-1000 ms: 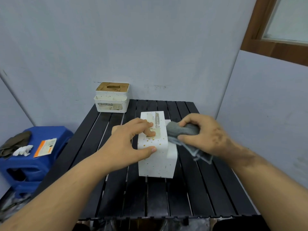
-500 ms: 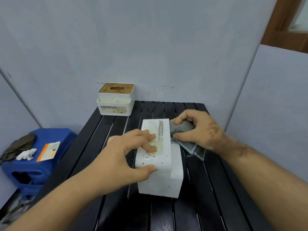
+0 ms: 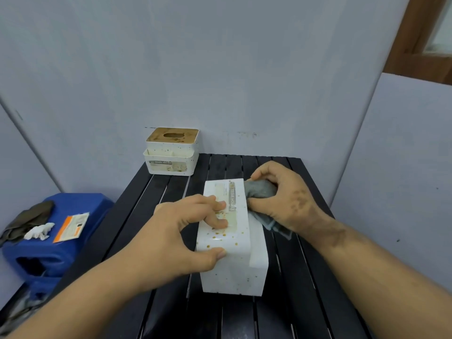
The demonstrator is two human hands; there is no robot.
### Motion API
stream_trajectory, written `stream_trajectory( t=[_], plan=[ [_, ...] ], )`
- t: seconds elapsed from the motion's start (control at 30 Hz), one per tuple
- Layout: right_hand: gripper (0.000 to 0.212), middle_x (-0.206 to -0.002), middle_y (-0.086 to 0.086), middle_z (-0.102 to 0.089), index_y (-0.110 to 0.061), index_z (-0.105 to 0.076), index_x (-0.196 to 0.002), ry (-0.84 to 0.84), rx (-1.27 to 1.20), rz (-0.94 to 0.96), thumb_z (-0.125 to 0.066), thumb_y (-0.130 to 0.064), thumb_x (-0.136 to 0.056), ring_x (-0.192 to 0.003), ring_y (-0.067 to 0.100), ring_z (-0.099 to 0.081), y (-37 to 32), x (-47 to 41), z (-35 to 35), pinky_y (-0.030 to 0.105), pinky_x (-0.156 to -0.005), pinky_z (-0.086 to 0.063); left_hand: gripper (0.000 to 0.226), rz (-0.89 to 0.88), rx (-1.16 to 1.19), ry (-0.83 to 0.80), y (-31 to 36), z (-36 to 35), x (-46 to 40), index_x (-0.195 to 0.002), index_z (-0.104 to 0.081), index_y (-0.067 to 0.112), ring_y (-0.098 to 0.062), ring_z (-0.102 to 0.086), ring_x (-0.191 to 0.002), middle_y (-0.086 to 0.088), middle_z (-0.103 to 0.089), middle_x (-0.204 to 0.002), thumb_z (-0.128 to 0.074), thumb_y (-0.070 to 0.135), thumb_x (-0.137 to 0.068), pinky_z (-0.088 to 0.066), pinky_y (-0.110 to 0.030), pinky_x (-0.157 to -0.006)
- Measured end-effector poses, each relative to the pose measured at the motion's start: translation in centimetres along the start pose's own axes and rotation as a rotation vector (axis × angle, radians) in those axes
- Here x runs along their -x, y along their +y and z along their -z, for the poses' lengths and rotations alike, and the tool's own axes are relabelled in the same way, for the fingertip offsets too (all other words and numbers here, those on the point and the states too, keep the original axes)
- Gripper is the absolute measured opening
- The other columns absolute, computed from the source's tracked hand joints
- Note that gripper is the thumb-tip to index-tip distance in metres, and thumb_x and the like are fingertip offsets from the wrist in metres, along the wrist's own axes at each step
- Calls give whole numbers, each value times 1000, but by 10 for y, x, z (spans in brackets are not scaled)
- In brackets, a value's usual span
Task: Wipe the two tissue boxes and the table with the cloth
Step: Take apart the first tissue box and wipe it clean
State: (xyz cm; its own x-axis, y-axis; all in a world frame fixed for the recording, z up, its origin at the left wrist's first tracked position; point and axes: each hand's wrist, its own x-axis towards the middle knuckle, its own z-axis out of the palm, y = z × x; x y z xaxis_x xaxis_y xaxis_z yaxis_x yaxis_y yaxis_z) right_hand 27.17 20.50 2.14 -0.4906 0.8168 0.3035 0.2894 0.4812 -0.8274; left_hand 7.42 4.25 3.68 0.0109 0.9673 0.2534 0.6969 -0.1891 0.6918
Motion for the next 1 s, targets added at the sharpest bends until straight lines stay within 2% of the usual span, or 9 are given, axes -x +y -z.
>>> stream_trajectory(
  t=[0.17, 0.37, 0.47, 0.53, 0.63, 0.73, 0.83, 0.93, 1.0],
  plan=[
    [57, -97, -11, -78, -29, -60, -101, -113, 11, -39, -96, -17, -59, -95, 10, -72, 3, -2, 22, 38, -92, -57, 45, 41, 2, -4, 1, 0, 3, -100, -67, 46, 11, -39, -135, 42, -53, -131, -76, 56, -57, -36, -44, -115],
    [55, -91, -9, -77, -28, -59, -96, -23, -25, -31, -97, -19, -58, -87, 8, -72, -1, 4, 6, 29, -84, -57, 42, 49, 59, -11, 3, 3, 3, -96, -72, 41, 17, -42, -131, 39, -57, -128, -81, 51, -56, -28, -43, -121],
    [58, -95, -7, -78, -30, -56, -99, -121, -19, -38, -95, -23, -56, -93, 15, -73, -3, 1, 16, 42, -90, -58, 38, 67, 60, -21, 2, 3, 3, -94, -75, 37, 19, -42, -129, 40, -58, -127, -92, 33, -60, -28, -35, -120],
    [63, -95, -6, -78, -33, -55, -98, -87, -56, -61, -96, -29, -51, -94, 22, -74, 3, 0, 22, 47, -90, -58, 37, 62, 55, -26, 2, 3, 3, -93, -76, 34, 20, -42, -129, 40, -59, -126, -94, 20, -63, -29, -20, -114],
    [55, -91, -3, -77, -27, -58, -98, -11, -73, -56, -96, -20, -59, -84, 27, -75, 2, 4, 8, 45, -79, -62, 37, 53, 55, -25, 0, 5, 3, -90, -77, 34, 22, -44, -126, 41, -58, -124, -94, 15, -64, -29, 4, -98],
    [55, -91, 0, -78, -25, -58, -98, -53, -40, -68, -97, -19, -59, -85, 18, -75, 0, 2, 5, 41, -84, -61, 38, 47, 40, -32, -2, 7, 2, -90, -76, 36, 24, -42, -125, 41, -57, -124, -94, 17, -63, -28, 8, -95],
    [61, -91, -4, -78, -26, -56, -98, -25, -47, -78, -98, -18, -56, -85, 19, -75, 3, -3, 16, 40, -81, -62, 37, 42, 29, -49, 0, 7, 1, -91, -75, 38, 25, -41, -126, 41, -56, -126, -94, 20, -64, -29, -3, -103],
    [51, -87, -4, -76, -24, -57, -98, 27, -38, -59, -95, -18, -64, -74, 22, -75, -2, 1, 2, 33, -66, -63, 42, 47, 20, -55, -2, 8, 1, -95, -73, 44, 20, -40, -130, 40, -56, -128, -94, 33, -60, -27, -28, -118],
    [50, -86, -5, -77, -24, -57, -98, -14, -4, -49, -94, -20, -64, -77, 13, -74, -6, 1, 0, 25, -69, -61, 45, 48, 12, -49, -3, 8, 2, -96, -71, 48, 19, -40, -131, 42, -55, -129, -86, 49, -54, -26, -41, -121]
  ],
)
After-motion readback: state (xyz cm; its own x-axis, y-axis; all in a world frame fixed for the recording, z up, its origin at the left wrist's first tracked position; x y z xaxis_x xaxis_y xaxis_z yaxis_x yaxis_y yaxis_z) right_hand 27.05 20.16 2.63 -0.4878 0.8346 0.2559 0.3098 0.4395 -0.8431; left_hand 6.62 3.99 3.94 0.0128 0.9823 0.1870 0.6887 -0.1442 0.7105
